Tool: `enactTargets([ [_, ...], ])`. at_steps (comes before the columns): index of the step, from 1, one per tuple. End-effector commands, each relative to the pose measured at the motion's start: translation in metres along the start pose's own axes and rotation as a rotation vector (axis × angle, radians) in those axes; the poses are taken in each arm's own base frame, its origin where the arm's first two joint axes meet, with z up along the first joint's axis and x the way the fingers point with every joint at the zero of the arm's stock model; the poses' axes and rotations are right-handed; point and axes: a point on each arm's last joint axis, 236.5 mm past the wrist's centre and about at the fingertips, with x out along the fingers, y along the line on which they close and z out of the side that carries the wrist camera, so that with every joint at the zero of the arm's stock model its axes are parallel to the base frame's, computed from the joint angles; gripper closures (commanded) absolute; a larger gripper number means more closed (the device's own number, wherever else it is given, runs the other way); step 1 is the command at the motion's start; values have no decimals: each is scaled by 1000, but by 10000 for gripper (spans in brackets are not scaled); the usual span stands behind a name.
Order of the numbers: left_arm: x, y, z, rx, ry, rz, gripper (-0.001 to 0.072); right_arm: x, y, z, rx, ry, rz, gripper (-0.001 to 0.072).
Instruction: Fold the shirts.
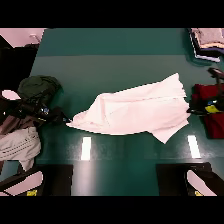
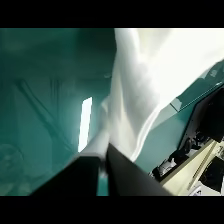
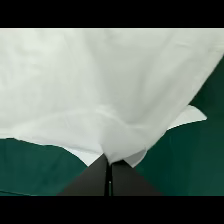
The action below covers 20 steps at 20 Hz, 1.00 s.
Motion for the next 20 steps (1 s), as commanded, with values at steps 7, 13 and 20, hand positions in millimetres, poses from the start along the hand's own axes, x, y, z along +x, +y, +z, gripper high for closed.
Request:
enactTargets([
  [7, -44, -40, -2, 285, 2, 15, 42, 19, 11, -3, -36, 76, 8, 698],
  [13, -17, 53, -24, 268, 56, 277, 42, 16, -1, 0, 12, 67, 1, 698],
  [20, 15, 71, -37, 280, 44, 239, 42, 16, -1, -1, 12, 67, 1, 698],
])
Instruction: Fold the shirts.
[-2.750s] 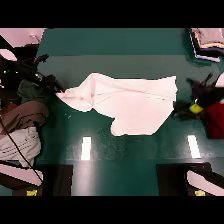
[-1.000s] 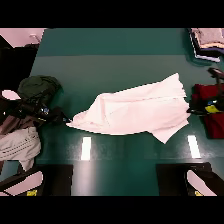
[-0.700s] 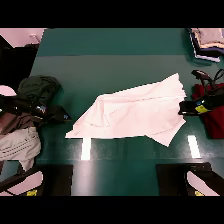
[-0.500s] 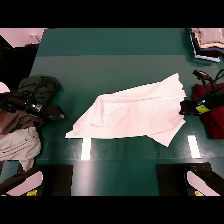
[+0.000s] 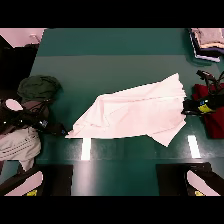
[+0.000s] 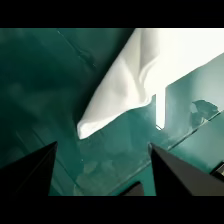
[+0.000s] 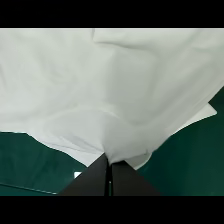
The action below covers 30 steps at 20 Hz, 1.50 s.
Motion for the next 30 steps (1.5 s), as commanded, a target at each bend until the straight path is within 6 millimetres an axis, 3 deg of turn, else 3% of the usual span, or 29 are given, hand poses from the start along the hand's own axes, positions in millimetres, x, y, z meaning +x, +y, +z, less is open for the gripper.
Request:
enactTargets([
  [1, 9, 5, -1, 20, -12, 13, 43, 0, 0, 0, 1, -1, 0, 698],
  [3, 14, 0, -2, 78, 6, 22, 43, 0, 0, 0, 1, -1, 1, 698],
  [7, 21, 9, 4, 103, 5, 118, 43, 0, 0, -6, 1, 25, 2, 698],
  [14, 37, -19, 1, 199, 50, 94, 45, -1, 0, -8, 1, 32, 2, 698],
  [15, 38, -22, 0, 204, 57, 93, 72, -1, 0, -8, 1, 33, 2, 698],
  [16, 40, -24, -2, 210, 66, 89, 281, -1, 0, -8, 1, 33, 2, 697],
  [17, 41, -24, -5, 208, 73, 87, 335, -1, 0, -8, 1, 32, 2, 698],
  [20, 42, -24, -14, 207, 110, 78, 343, -1, 0, -8, 1, 32, 2, 698],
  [21, 41, -25, -18, 208, 123, 75, 453, -1, 0, -8, 1, 32, 2, 698],
  [22, 41, -25, -20, 209, 133, 73, 657, -1, 0, -8, 1, 32, 2, 697],
  [26, 28, -34, -12, 162, 134, 67, 683, -2, 1, -7, 0, 24, 2, 698],
  [28, 6, -47, 17, 119, 58, 77, 684, -12, 3, -1, -9, -40, 0, 697],
  [30, -34, -73, 65, 101, -107, 68, 684, -32, 7, 10, -27, -143, -4, 698],
])
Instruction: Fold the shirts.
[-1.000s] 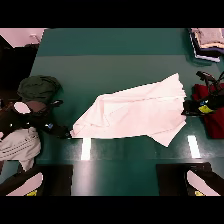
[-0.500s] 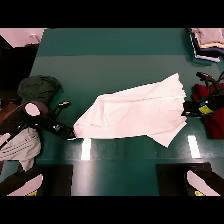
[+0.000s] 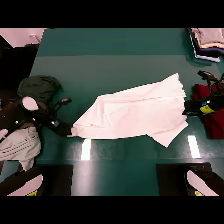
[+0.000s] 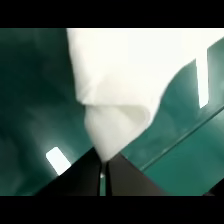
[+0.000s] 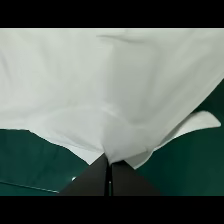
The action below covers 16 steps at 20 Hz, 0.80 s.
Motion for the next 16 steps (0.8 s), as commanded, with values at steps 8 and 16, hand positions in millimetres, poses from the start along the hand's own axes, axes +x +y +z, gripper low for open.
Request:
enactTargets([
  [8, -406, -121, 161, 123, -1150, 102, 684, -239, 71, 107, -159, -813, 65, 698],
  [16, -591, -259, 45, 433, -1724, 294, 684, -455, 123, 53, -307, -1375, 56, 699],
])
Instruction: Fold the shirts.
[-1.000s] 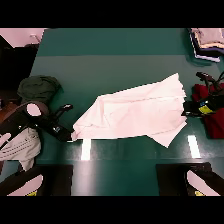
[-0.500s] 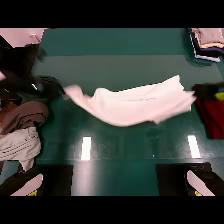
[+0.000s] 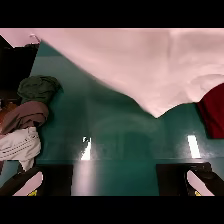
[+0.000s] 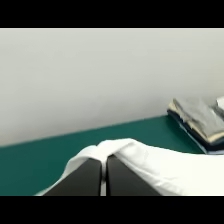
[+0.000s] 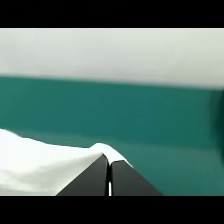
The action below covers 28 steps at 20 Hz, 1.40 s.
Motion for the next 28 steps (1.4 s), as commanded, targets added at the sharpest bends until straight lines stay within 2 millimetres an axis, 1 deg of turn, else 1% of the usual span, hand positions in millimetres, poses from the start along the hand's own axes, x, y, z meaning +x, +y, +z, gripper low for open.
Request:
enactTargets([
  [1, -59, -37, 68, 91, -224, 10, 684, -62, 21, 57, -62, -194, 6, 699],
  [2, -72, -47, 77, 102, -261, 4, 684, -76, 26, 62, -70, -222, 7, 699],
  [3, -88, -58, 86, 114, -303, -4, 683, -85, 27, 64, -74, -243, 4, 699],
  [4, -103, -69, 95, 126, -344, -10, 684, -95, 25, 64, -79, -263, -19, 700],
  [5, -113, -76, 101, 135, -371, -13, 683, -102, 19, 62, -79, -274, -50, 700],
  [6, -120, -81, 102, 145, -379, -15, 684, -109, 12, 58, -64, -276, -87, 701],
  [7, -119, -81, 98, 153, -360, -14, 684, -114, 3, 53, -56, -268, -127, 701],
  [8, -111, -77, 88, 146, -317, -13, 684, -113, -4, 46, -50, -243, -158, 701],
  [9, -98, -68, 72, 119, -258, -12, 684, -106, -9, 39, -42, -205, -170, 702],
  [10, -79, -54, 49, 75, -180, -7, 684, -93, -14, 29, -35, -141, -175, 702],
  [11, -57, -36, 21, 15, -93, 2, 684, -76, -20, 16, -26, -54, -178, 701],
  [12, -35, -18, -10, -36, -3, 11, 684, -53, -25, 0, -12, 49, -173, 702],
  [13, -16, -2, -46, -89, 98, 18, 684, -29, -33, -22, 3, 173, -174, 701],
  [15, 19, 26, -130, -217, 337, 20, 684, 21, -51, -75, 41, 430, -177, 702],
  [17, 44, 43, -205, -310, 536, 7, 683, 70, -68, -137, 89, 661, -170, 702],
  [18, 55, 50, -242, -351, 629, 0, 684, 91, -76, -173, 114, 772, -170, 701],
  [20, 76, 63, -304, -407, 769, -10, 683, 122, -89, -235, 156, 951, -169, 702],
  [21, 86, 73, -329, -419, 815, -7, 683, 137, -94, -256, 170, 997, -170, 702],
  [22, 98, 85, -352, -440, 844, 5, 683, 155, -100, -272, 179, 1003, -173, 702],
  [24, 127, 120, -386, -449, 827, 75, 683, 193, -110, -288, 181, 955, -177, 701],
  [26, 155, 150, -412, -432, 776, 119, 683, 232, -115, -291, 169, 863, -176, 701],
  [28, 177, 170, -432, -444, 724, 149, 683, 266, -122, -289, 159, 768, -180, 701],
])
